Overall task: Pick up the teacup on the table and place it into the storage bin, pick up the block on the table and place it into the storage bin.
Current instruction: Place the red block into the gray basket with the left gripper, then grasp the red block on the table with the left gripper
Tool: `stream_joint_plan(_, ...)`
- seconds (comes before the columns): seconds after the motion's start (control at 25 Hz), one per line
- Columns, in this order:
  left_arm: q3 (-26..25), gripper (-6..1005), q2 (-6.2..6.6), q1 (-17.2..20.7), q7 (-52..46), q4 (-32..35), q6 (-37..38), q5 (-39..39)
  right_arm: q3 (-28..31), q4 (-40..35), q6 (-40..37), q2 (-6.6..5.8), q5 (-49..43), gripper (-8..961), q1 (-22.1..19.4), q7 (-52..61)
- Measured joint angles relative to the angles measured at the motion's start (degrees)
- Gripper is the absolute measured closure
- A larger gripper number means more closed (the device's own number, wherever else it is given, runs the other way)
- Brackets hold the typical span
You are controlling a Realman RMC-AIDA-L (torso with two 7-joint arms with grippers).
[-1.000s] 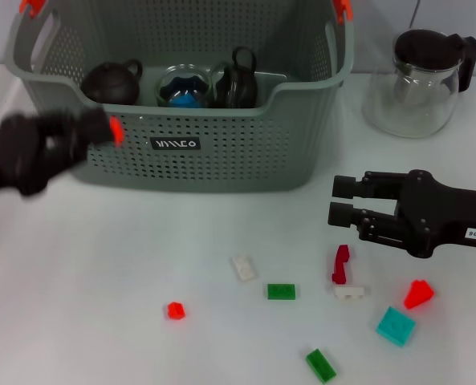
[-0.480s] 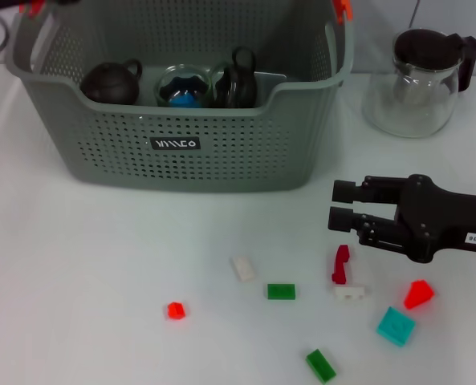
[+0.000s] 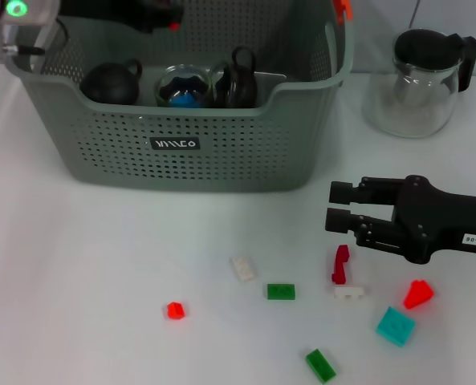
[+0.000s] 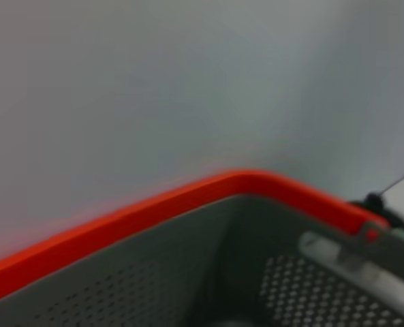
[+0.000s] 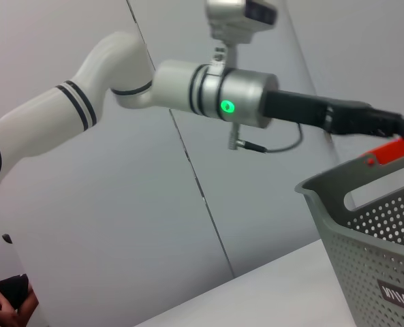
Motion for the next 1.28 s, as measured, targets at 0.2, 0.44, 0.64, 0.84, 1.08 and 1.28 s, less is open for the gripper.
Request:
stream_joint_plan(0.2, 3.68, 646, -1.63, -0.54, -3.87, -0.04, -5.83, 6.77, 0.19, 0.00, -0.10, 0.00, 0.00, 459, -0.01, 0.00)
stream_joint_plan(0.44, 3.20, 629, -2.00, -0.66, -6.40, 1.23, -5.93, 7.17, 0.38, -0.01, -0.18, -0.03, 0.00, 459, -0.06, 0.00)
stream_joint_plan(0.64, -1.15, 531, -3.39, 4.56, -3.88, 6.83, -2.97, -3.52, 0.43, 0.00, -0.34, -0.03, 0.05, 459, -0.06, 0.06)
stream_joint_plan(0.84, -9.61, 522, -3.80, 15.97, 13.53, 4.89, 15.19, -36.15, 0.42, 0.00, -0.10, -0.03, 0.11, 459, -0.05, 0.09)
stream_joint_plan(1.08, -19.11, 522, -3.60, 20.36, 24.21, -3.14, 33.16, -42.65, 0.51, 0.00, 0.02, -0.02, 0.08, 459, 0.30, 0.09)
stream_joint_plan(1.28, -17.65, 521, -6.02, 25.31, 37.11, -2.99, 35.44, -28.39, 0.51, 0.00, 0.10, -0.03, 0.07, 459, 0.52, 0.10)
